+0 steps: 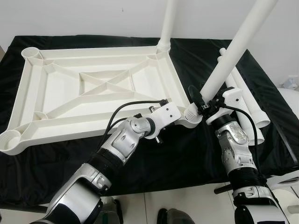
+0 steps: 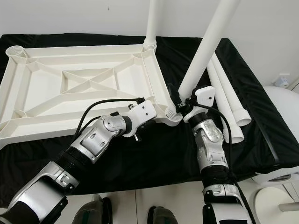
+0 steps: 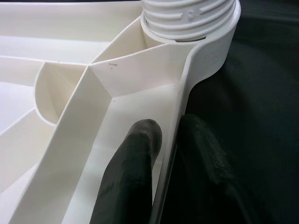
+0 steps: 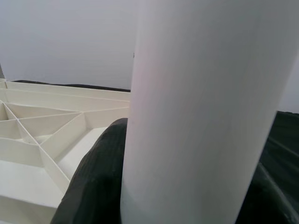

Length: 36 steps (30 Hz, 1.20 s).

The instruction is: Building children table

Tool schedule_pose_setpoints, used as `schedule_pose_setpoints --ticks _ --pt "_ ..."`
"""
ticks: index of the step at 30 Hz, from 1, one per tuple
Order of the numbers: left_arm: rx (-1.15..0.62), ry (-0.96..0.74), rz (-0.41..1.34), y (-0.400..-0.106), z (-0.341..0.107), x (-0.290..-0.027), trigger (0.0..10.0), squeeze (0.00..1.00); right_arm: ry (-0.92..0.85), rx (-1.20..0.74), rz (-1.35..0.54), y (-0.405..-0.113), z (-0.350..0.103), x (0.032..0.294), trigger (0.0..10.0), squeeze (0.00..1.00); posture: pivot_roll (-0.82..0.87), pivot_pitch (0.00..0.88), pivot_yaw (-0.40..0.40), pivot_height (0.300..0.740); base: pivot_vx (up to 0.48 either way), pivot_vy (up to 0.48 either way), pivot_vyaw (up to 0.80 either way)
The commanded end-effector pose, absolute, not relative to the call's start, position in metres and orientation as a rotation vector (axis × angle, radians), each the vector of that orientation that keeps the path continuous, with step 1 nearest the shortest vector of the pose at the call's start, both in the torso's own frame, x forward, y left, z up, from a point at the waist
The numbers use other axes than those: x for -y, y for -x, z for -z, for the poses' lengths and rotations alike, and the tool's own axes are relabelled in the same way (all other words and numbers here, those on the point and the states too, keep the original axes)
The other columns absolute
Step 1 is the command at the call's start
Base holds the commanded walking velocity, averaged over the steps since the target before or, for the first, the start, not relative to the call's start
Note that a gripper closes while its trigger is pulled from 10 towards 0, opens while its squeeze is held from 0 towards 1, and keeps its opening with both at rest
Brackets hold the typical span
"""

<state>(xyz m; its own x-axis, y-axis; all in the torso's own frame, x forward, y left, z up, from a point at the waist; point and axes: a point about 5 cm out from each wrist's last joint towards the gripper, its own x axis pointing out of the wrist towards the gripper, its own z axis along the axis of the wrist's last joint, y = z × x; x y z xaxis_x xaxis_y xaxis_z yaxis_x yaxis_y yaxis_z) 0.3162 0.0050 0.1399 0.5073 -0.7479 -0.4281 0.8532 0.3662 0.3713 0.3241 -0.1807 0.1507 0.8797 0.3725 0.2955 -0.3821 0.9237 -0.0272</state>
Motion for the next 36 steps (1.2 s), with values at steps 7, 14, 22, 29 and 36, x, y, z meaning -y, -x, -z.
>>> schedule_pose_setpoints --ticks 7,14,22,29,36 --pt "-0.068 -0.637 1.060 -0.3157 -0.1666 0.0022 10.0 0.00 0.033 0.075 -0.357 -0.3079 -0.0980 0.1867 10.0 0.00 0.02 0.071 -0.006 0.740 0.000 0.000 0.00" --pt "-0.070 -0.637 1.057 -0.3163 -0.1669 0.0014 10.0 0.00 0.002 0.075 -0.363 -0.3086 -0.0989 0.1852 10.0 0.00 0.02 0.075 -0.003 0.740 0.000 0.000 0.00" --pt "-0.071 -0.639 1.057 -0.3166 -0.1671 0.0009 10.0 0.00 0.036 0.091 -0.356 -0.3105 -0.1019 0.1875 10.0 0.00 0.02 0.078 -0.001 0.740 0.000 0.000 0.00" --pt "-0.072 -0.638 1.057 -0.3167 -0.1672 0.0003 10.0 0.00 0.020 0.071 -0.354 -0.3095 -0.0980 0.1878 10.0 0.00 0.02 0.079 -0.001 0.740 0.000 0.000 0.00" --pt "-0.070 -0.639 1.058 -0.3167 -0.1674 0.0003 10.0 0.00 0.001 0.039 -0.322 -0.3107 -0.0934 0.1918 10.0 0.00 0.01 0.079 0.002 0.740 0.000 0.000 0.00"
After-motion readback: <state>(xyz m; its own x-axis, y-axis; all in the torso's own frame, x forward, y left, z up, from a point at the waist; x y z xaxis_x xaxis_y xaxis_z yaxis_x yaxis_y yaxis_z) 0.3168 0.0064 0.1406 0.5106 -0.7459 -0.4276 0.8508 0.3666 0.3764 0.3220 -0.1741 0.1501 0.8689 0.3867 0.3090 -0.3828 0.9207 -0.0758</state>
